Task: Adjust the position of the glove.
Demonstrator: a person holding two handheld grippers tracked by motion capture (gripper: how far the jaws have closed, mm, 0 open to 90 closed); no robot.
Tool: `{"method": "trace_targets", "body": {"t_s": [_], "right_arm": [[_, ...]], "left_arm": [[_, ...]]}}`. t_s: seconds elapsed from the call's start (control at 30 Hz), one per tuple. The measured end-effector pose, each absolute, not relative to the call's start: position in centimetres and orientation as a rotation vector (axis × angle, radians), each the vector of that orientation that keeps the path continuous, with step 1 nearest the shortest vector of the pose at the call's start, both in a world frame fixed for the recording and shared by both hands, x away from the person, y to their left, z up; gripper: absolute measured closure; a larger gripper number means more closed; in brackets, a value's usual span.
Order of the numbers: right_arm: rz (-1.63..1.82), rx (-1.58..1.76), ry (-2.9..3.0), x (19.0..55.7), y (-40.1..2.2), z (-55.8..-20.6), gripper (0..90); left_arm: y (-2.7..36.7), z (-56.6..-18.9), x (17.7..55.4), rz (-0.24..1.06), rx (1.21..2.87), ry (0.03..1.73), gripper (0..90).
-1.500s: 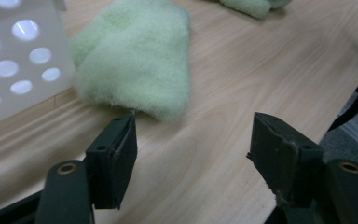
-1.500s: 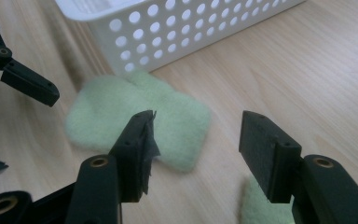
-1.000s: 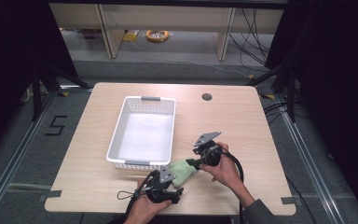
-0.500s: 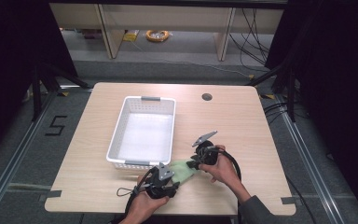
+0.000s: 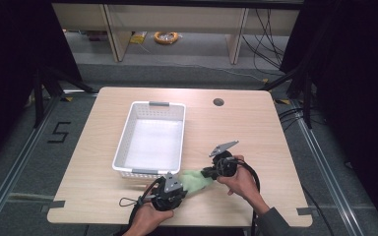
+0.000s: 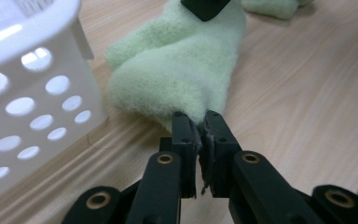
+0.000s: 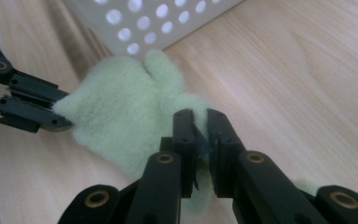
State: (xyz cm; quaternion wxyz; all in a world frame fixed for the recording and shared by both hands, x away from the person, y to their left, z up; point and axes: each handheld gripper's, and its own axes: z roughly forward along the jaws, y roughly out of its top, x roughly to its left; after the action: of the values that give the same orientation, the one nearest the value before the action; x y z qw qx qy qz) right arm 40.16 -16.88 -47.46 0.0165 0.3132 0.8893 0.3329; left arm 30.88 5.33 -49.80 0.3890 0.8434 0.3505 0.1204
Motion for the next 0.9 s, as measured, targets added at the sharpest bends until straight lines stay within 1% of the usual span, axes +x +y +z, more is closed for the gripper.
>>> {"method": "trace_targets", "body": {"t_s": [0.1, 0.17, 0.27, 0.3, 0.33, 0.37, 0.43, 0.47, 0.5, 0.6, 0.63, 0.73, 0.77, 0.87, 0.9], "right_arm": [[1.110, 1.016, 2.743, 39.2, -17.7, -46.8, 83.5], [1.122, 1.060, 2.739, 38.0, -18.6, -46.6, 83.5], [1.148, 1.089, 2.722, 37.0, -19.2, -46.6, 83.4], [1.167, 1.110, 2.710, 36.1, -19.8, -46.8, 83.4], [1.167, 1.110, 2.710, 36.1, -19.8, -46.8, 83.4], [1.165, 1.123, 2.698, 35.3, -20.2, -47.1, 83.4], [1.166, 1.132, 2.696, 34.6, -20.5, -47.3, 83.4], [1.166, 1.132, 2.696, 34.6, -20.5, -47.3, 83.4], [1.180, 1.180, 2.694, 33.9, -20.6, -47.5, 83.4], [1.150, 1.143, 2.695, 33.4, -20.8, -47.9, 83.1], [1.137, 1.155, 2.703, 33.2, -20.9, -48.2, 83.0], [1.134, 1.138, 2.709, 33.2, -21.1, -48.7, 82.7], [1.104, 1.162, 2.706, 33.0, -21.1, -48.9, 82.3], [1.089, 1.167, 2.701, 33.0, -21.2, -49.2, 81.4], [1.064, 1.167, 2.707, 32.9, -21.1, -49.3, 80.1]], "left_arm": [[5.3, -49.3, 30.3, 0.289, 2.134, 0.879, 84.3], [5.1, -49.1, 29.9, 0.273, 2.130, 0.852, 84.3], [5.0, -49.0, 29.6, 0.268, 2.145, 0.830, 84.4], [5.0, -49.1, 29.5, 0.253, 2.155, 0.817, 84.4], [5.0, -49.1, 29.5, 0.253, 2.155, 0.817, 84.4], [4.8, -49.3, 29.4, 0.237, 2.141, 0.841, 84.4], [4.7, -49.4, 29.3, 0.225, 2.146, 0.833, 84.4], [4.7, -49.4, 29.4, 0.232, 2.155, 0.821, 84.4], [4.7, -49.5, 29.4, 0.233, 2.175, 0.807, 84.4], [4.7, -49.7, 29.3, 0.224, 2.185, 0.796, 84.4], [4.5, -50.2, 29.2, 0.202, 2.172, 0.824, 84.4], [4.4, -50.4, 29.2, 0.200, 2.191, 0.803, 84.0], [4.2, -50.6, 29.1, 0.185, 2.186, 0.804, 83.7], [4.2, -50.7, 29.1, 0.198, 2.204, 0.801, 83.2], [4.2, -50.7, 29.1, 0.181, 2.203, 0.792, 82.2]]}}
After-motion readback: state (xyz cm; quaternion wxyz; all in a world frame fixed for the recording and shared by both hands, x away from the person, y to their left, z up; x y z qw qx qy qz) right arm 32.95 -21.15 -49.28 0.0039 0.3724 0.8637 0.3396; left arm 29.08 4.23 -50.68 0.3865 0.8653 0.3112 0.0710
